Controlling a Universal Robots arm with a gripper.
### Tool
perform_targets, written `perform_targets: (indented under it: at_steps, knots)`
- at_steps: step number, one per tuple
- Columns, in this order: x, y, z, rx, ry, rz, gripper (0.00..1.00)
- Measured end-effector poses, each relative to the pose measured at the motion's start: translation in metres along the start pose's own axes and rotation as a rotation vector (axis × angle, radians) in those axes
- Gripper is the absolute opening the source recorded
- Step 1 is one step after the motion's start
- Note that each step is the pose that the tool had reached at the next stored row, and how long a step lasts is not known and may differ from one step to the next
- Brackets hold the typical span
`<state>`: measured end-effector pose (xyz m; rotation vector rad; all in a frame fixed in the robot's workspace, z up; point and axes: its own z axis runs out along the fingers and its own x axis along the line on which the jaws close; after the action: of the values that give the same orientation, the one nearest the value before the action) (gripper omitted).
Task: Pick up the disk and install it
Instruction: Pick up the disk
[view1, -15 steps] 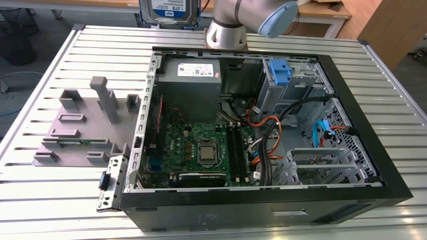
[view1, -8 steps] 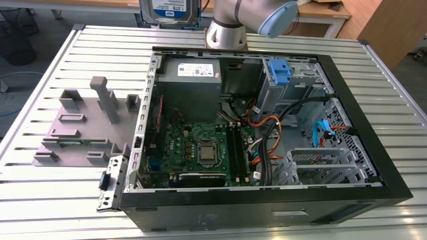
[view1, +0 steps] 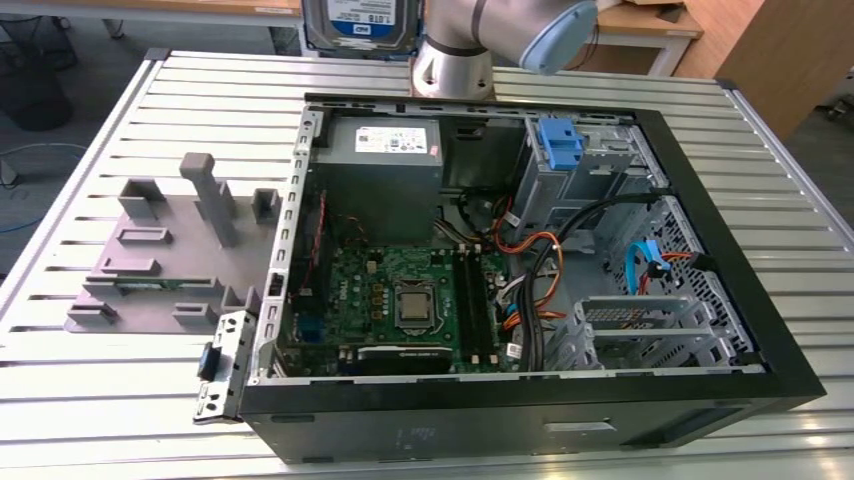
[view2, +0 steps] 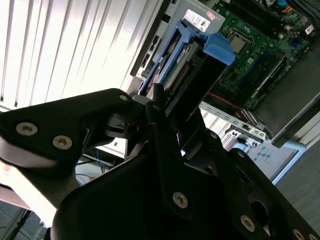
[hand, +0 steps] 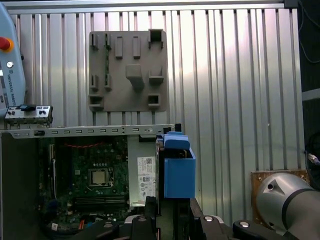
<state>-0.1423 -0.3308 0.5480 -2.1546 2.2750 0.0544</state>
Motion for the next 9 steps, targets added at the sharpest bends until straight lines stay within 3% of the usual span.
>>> perform_targets:
  at_steps: [4,9]
  knots:
    - [-0.0005,-0.0089,0.0001,0.0000,0.0000,0.000,0.35]
    - [-0.0006,-0.0118,0.0010,0.0002,-0.0002,0.000,0.35]
